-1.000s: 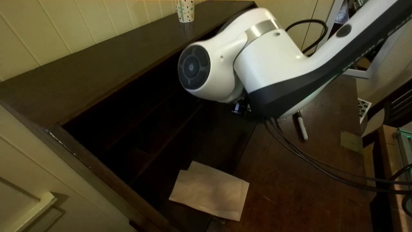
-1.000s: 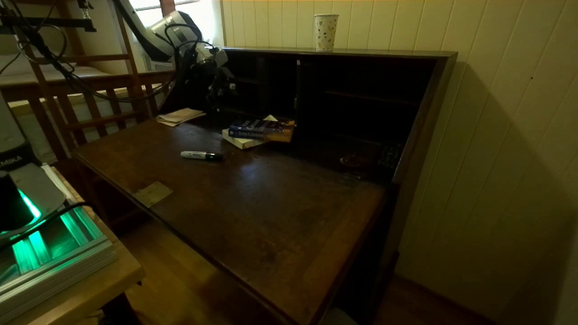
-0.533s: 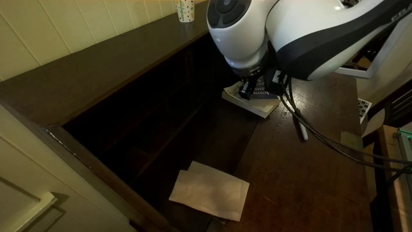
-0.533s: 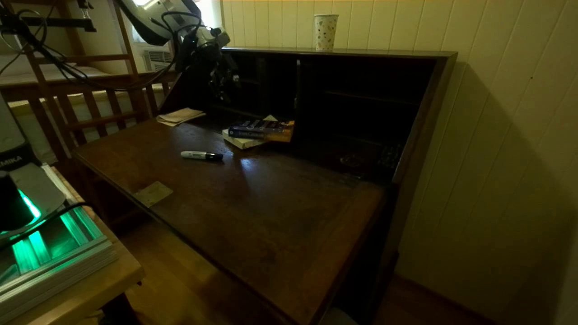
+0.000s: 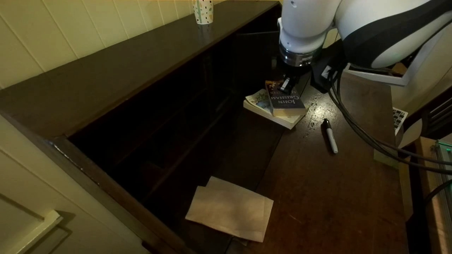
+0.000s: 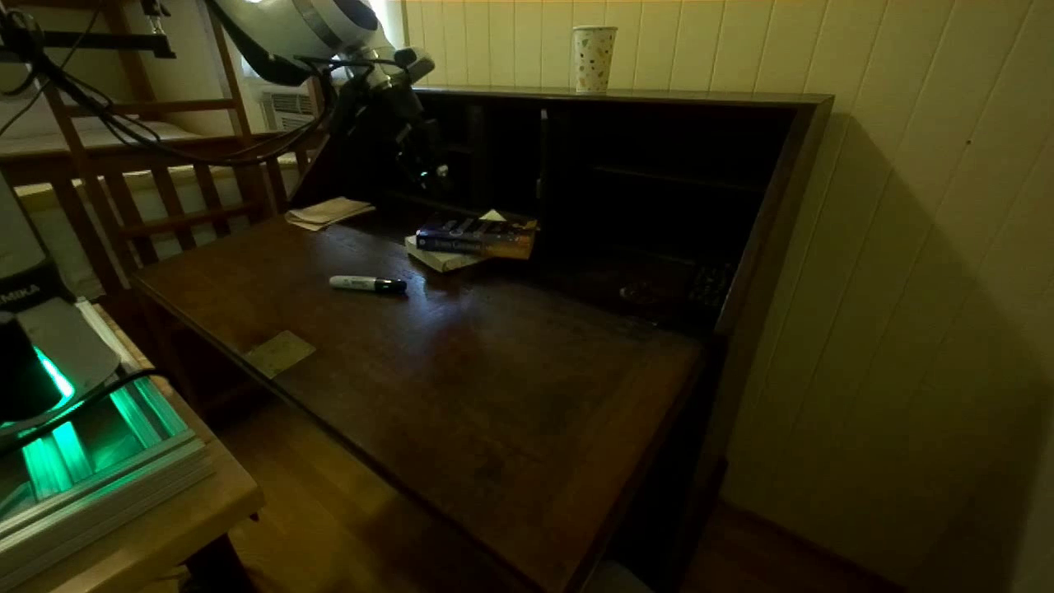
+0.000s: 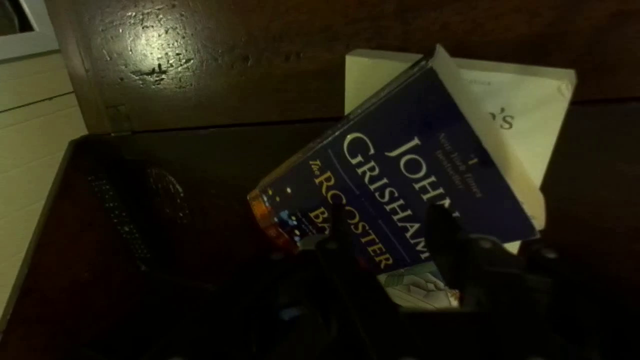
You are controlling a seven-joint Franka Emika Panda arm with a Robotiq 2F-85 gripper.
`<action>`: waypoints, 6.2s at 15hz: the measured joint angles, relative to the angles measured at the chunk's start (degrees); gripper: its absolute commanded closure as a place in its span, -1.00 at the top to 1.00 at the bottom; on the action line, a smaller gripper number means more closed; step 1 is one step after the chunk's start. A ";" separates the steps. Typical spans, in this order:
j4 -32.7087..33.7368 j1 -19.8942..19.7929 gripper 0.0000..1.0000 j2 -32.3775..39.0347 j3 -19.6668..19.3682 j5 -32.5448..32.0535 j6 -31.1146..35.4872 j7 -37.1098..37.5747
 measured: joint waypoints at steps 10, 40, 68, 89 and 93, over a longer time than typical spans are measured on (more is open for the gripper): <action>-6.19 -3.29 -1.00 -0.22 -5.44 -4.73 16.59 9.84; -11.95 -15.99 -1.00 5.57 10.11 9.33 45.95 -35.23; -12.95 -46.77 -1.00 -3.30 33.71 18.05 17.48 -76.51; -13.76 -16.42 -1.00 -2.02 -5.70 28.25 37.46 -49.24; -15.82 -19.11 -1.00 1.81 0.49 39.75 44.99 -51.97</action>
